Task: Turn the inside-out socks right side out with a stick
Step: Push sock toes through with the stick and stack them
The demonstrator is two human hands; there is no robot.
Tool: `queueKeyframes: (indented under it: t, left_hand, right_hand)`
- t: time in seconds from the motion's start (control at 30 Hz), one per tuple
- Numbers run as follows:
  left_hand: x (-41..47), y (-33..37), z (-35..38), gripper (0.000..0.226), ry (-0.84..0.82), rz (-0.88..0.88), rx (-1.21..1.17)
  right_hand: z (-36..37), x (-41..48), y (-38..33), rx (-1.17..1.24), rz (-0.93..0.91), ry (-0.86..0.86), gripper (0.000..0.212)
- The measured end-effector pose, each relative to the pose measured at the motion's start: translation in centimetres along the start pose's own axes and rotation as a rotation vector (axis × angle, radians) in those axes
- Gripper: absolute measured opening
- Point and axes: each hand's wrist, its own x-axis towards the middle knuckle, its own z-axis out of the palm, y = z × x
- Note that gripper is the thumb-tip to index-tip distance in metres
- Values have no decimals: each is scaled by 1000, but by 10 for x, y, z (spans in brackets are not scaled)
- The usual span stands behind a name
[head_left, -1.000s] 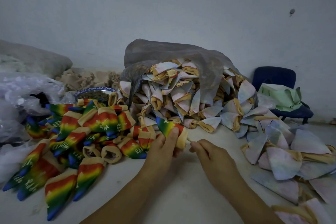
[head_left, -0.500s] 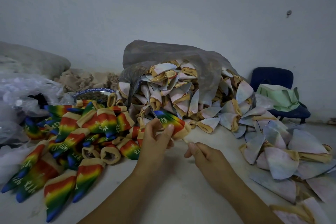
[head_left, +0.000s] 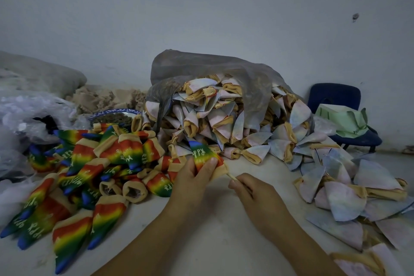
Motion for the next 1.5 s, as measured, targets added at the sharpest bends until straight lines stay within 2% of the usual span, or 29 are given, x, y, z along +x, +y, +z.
queueKeyframes:
  t: [0.1, 0.2, 0.3, 0.43, 0.6, 0.67, 0.73, 0.87, 1.0, 1.17, 1.3, 1.5]
  left_hand:
    - [-1, 2, 0, 20, -7, -3, -22]
    - [-2, 3, 1, 36, 24, 35, 7]
    - [-5, 3, 4, 44, 109, 85, 126]
    - [-3, 6, 1, 64, 219, 62, 35]
    - [-5, 5, 1, 73, 140, 124, 107]
    - [-7, 5, 3, 69, 136, 119, 138]
    - [-9, 6, 8, 65, 133, 95, 136]
    - [-11, 7, 12, 69, 140, 90, 112]
    - [-9, 1, 5, 71, 166, 104, 78]
    - [-3, -3, 0, 67, 209, 89, 40]
    - [-2, -4, 3, 76, 177, 87, 42]
    - [-2, 4, 5, 74, 181, 26, -38]
  right_hand:
    - [2, -1, -2, -108, -23, 2, 30]
    - [4, -1, -5, -176, -30, 6, 32]
    - [6, -2, -8, -246, -59, 47, 30]
    - [4, -2, -6, -254, -71, 90, 35]
    - [0, -1, -4, -286, -59, 136, 38]
    - [-3, 0, -3, -246, -15, 160, 39]
    - [-7, 2, -3, -106, 75, 157, 34]
    - [-9, 4, -3, 125, 145, 76, 30]
    - [-11, 3, -3, 62, 65, 1, 29]
    - [-15, 3, -1, -68, 43, 25, 28]
    - [-10, 1, -3, 91, 107, 76, 31]
    - [1, 2, -8, 343, 156, 47, 34]
